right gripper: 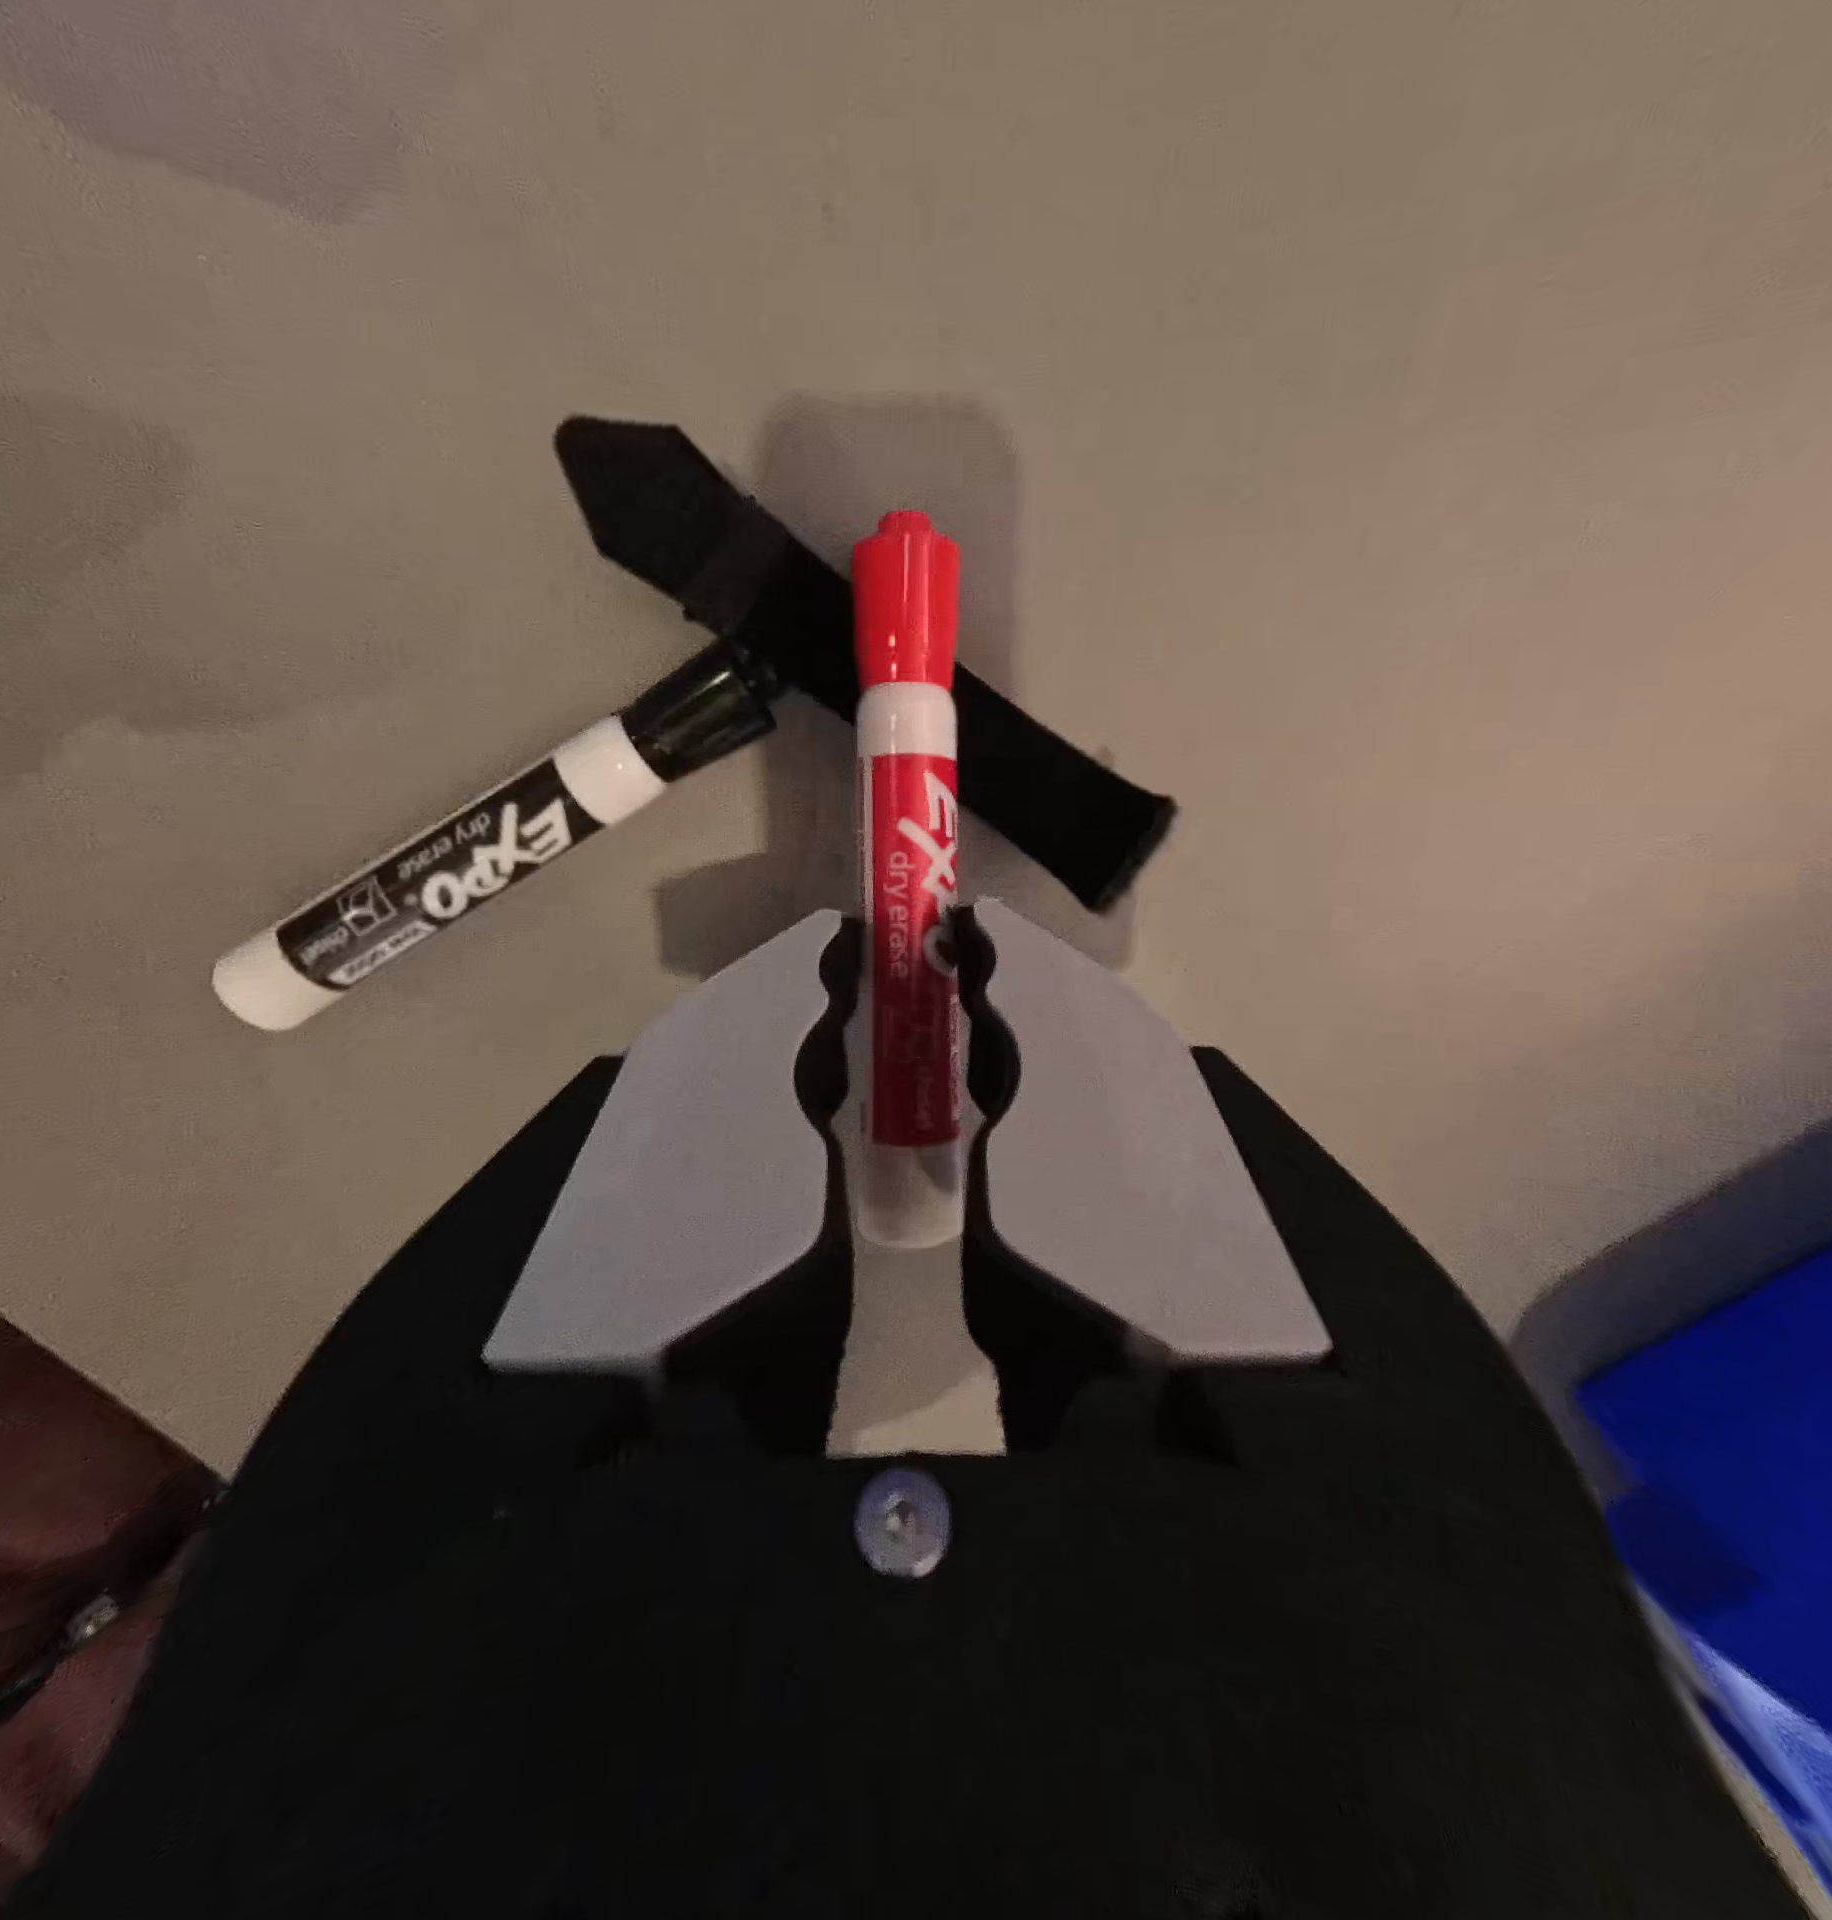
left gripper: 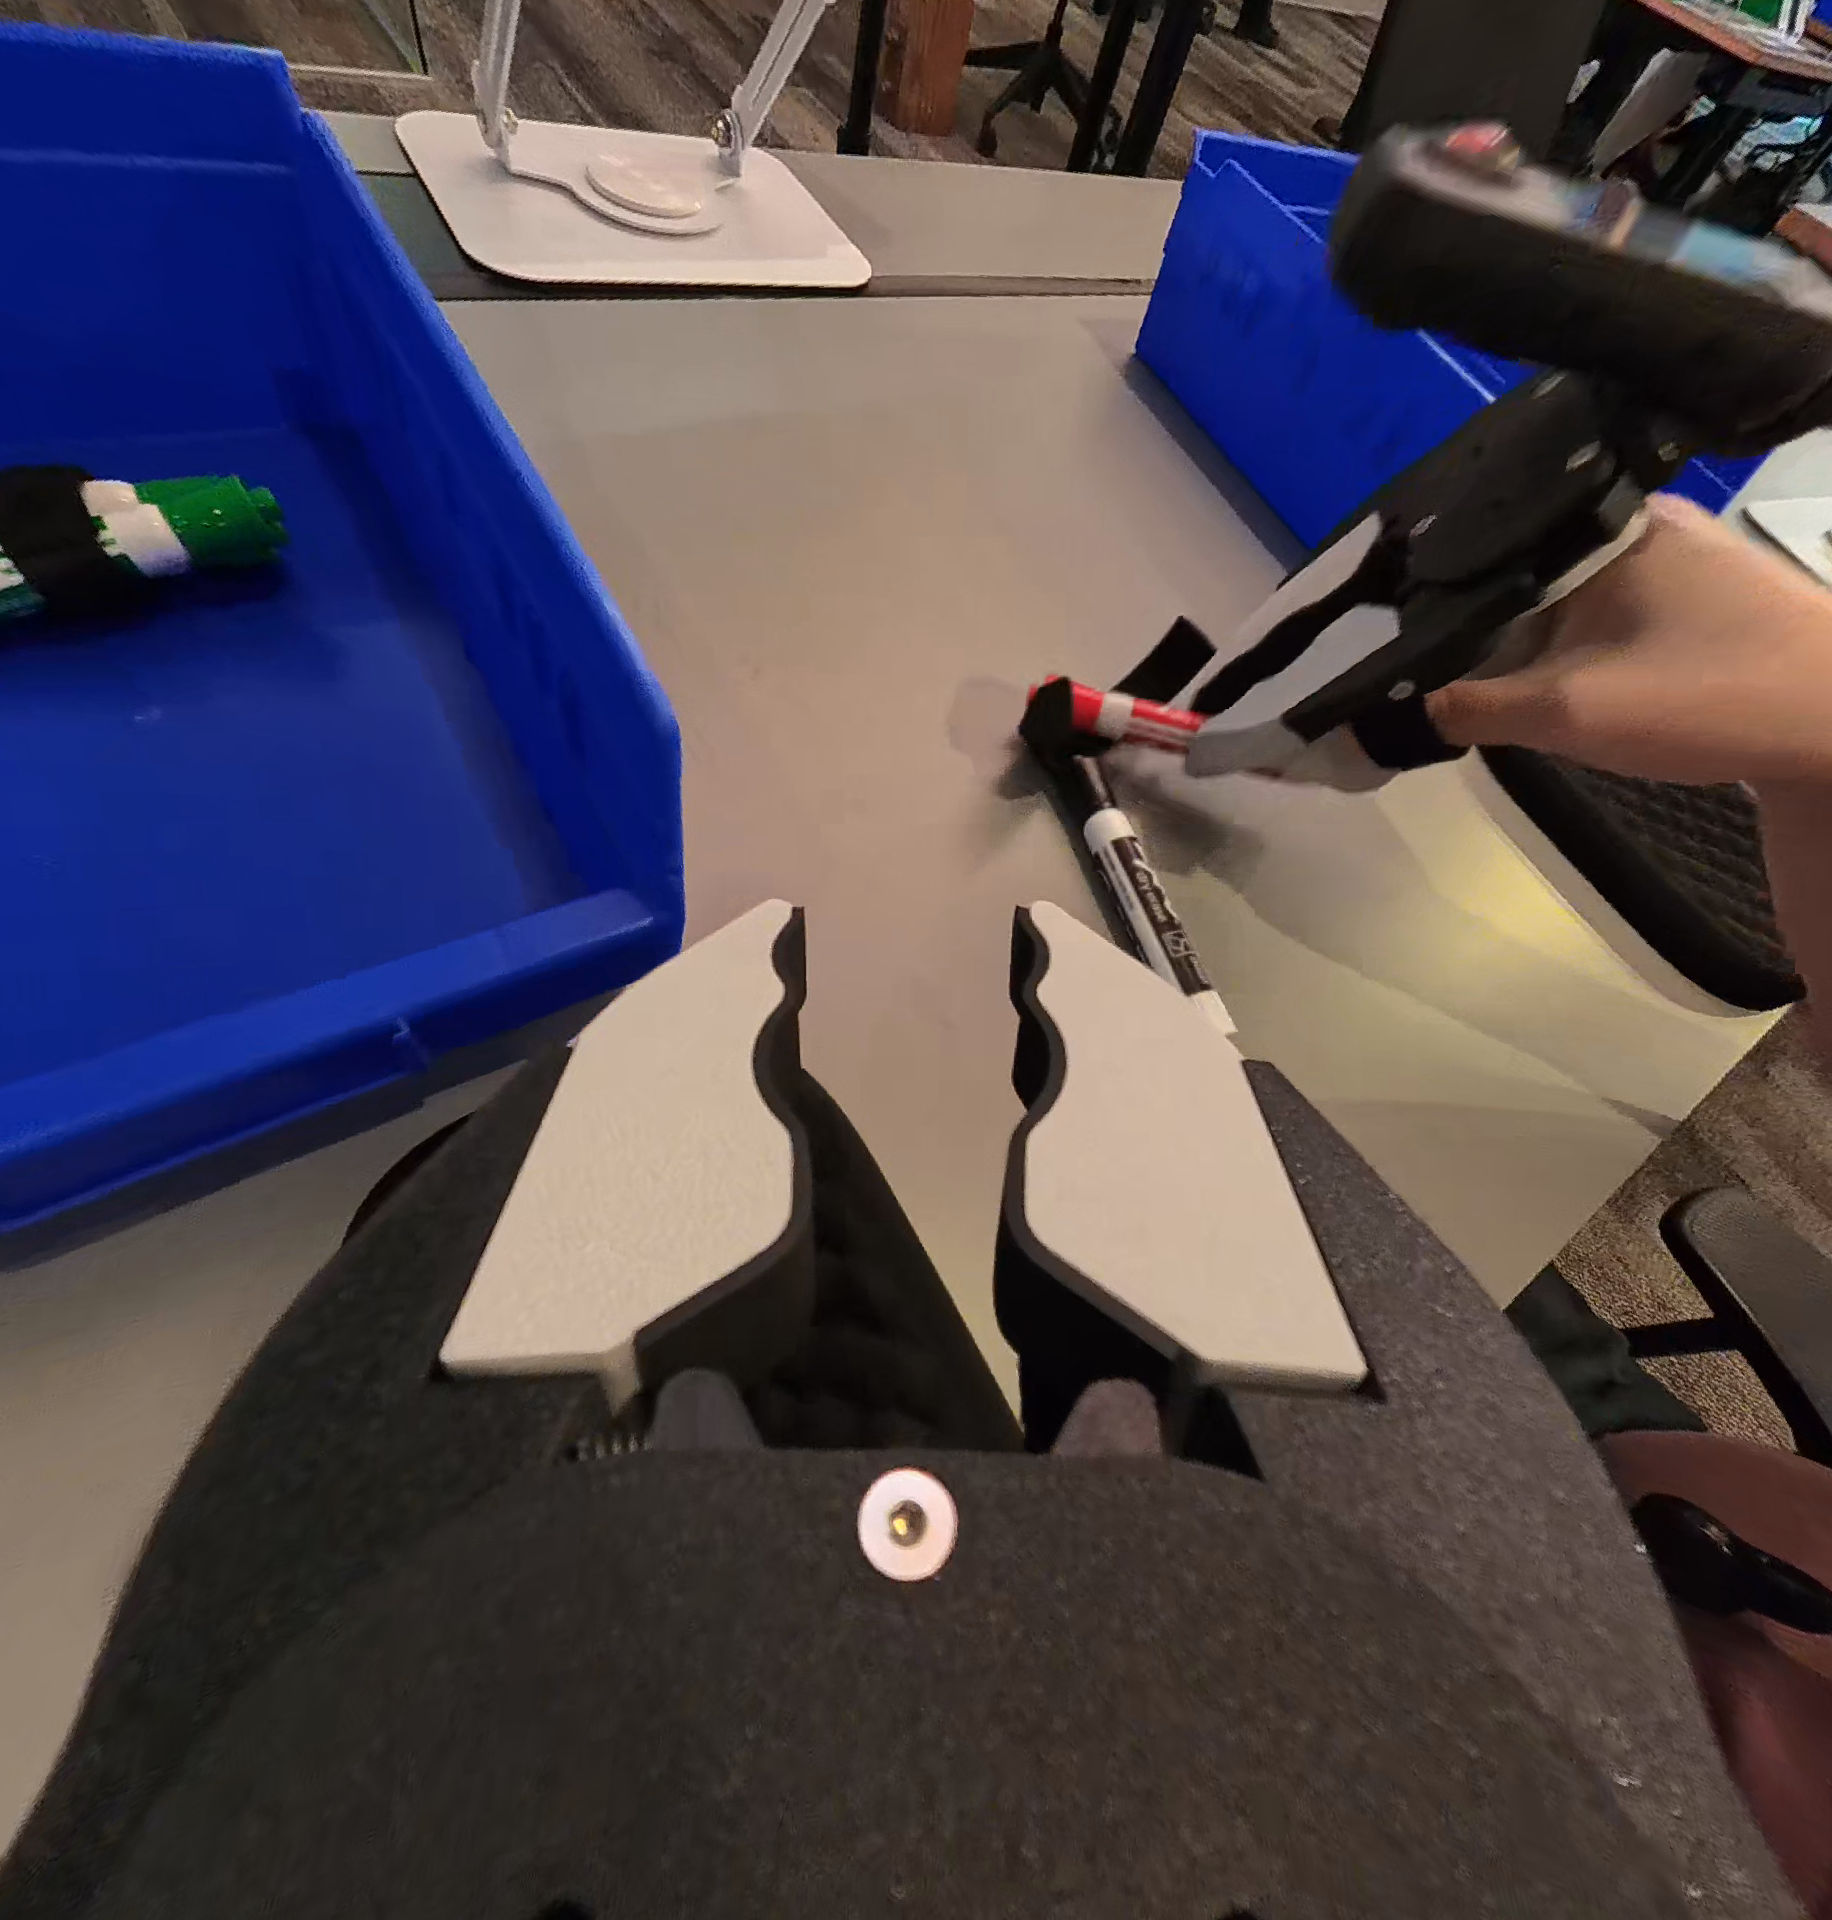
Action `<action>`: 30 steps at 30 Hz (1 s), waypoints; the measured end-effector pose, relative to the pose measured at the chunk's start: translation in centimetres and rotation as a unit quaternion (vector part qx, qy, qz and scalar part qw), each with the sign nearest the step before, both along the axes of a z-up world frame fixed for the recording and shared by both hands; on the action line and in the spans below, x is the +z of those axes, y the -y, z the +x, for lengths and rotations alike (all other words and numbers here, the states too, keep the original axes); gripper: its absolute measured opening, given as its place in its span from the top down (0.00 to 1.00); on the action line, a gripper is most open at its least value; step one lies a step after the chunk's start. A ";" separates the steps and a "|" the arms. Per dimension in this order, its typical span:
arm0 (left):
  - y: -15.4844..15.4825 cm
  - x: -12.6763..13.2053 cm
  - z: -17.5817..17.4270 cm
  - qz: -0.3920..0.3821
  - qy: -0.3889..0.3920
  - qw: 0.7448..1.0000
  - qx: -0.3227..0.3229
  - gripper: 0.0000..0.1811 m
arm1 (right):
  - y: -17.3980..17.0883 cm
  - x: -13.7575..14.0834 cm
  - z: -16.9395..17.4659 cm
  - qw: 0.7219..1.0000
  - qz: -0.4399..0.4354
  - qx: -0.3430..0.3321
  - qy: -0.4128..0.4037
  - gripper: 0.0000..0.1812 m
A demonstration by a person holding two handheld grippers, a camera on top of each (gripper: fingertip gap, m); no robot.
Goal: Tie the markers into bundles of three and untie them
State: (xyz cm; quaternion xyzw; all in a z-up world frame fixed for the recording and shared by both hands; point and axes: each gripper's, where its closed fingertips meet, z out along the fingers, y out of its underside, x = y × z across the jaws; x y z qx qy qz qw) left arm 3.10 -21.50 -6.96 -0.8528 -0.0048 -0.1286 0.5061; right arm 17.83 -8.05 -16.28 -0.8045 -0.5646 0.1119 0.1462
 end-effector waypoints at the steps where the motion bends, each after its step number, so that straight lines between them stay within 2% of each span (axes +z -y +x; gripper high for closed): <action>1: 0.1 0.0 -0.2 0.000 -0.001 1.000 0.000 0.79 | -0.2 1.1 0.3 1.000 0.009 0.004 -0.009 0.89; 3: 0.3 -0.1 -0.6 -0.001 -0.003 1.000 0.004 0.79 | -1.5 4.7 1.5 0.998 0.042 0.011 -0.039 0.89; 5: 0.5 -0.2 -1.1 -0.003 -0.003 1.000 0.007 0.79 | -3.6 9.8 3.4 0.992 0.080 0.031 -0.087 0.89; 8: 0.9 -0.3 -1.8 -0.004 -0.006 1.000 0.015 0.79 | -10.8 18.2 8.4 0.968 0.187 0.048 -0.163 0.89; 9: 1.0 -0.3 -2.0 -0.006 -0.007 1.000 0.019 0.79 | -13.0 19.5 10.1 0.962 0.194 0.065 -0.178 0.89; 10: 1.1 -0.4 -2.3 -0.008 -0.009 1.000 0.023 0.79 | -14.9 19.2 11.8 0.966 0.169 0.081 -0.176 0.89; 11: 1.1 -0.5 -2.5 -0.011 -0.010 1.000 0.027 0.80 | -16.6 17.7 13.7 0.975 0.132 0.095 -0.150 0.89; 13: 1.1 -0.6 -2.7 -0.017 -0.013 0.999 0.034 0.80 | -19.9 13.0 17.5 0.987 0.085 0.118 -0.073 0.89; 15: 1.0 -0.6 -2.8 -0.024 -0.020 0.999 0.038 0.80 | -21.5 8.2 20.2 0.991 0.032 0.129 0.003 0.89; 18: 0.7 -0.5 -2.6 -0.031 -0.032 0.998 0.043 0.80 | -23.1 2.9 21.9 0.981 0.030 0.168 0.088 0.89; 20: 0.2 -0.2 -2.3 -0.030 -0.035 0.998 0.041 0.80 | -23.9 0.9 21.8 0.979 0.032 0.170 0.106 0.89; 21: 0.0 0.0 -2.1 -0.029 -0.035 0.998 0.039 0.80 | -25.2 0.6 21.7 0.978 0.064 0.160 0.113 0.88; 24: -0.5 0.2 -1.4 -0.032 -0.042 0.998 0.031 0.80 | -27.1 2.9 20.8 0.978 0.139 0.127 0.089 0.86; 26: -0.6 0.4 -1.0 -0.030 -0.047 0.998 0.026 0.80 | -26.5 7.5 18.9 0.974 0.194 0.114 0.014 0.87; 28: -0.7 0.4 -0.7 -0.026 -0.042 0.999 0.023 0.80 | -22.4 12.8 15.2 0.972 0.187 0.089 -0.111 0.95; 30: -1.1 0.4 -0.4 -0.019 -0.031 0.999 0.020 0.80 | -14.8 16.2 10.1 0.959 0.101 0.079 -0.252 0.95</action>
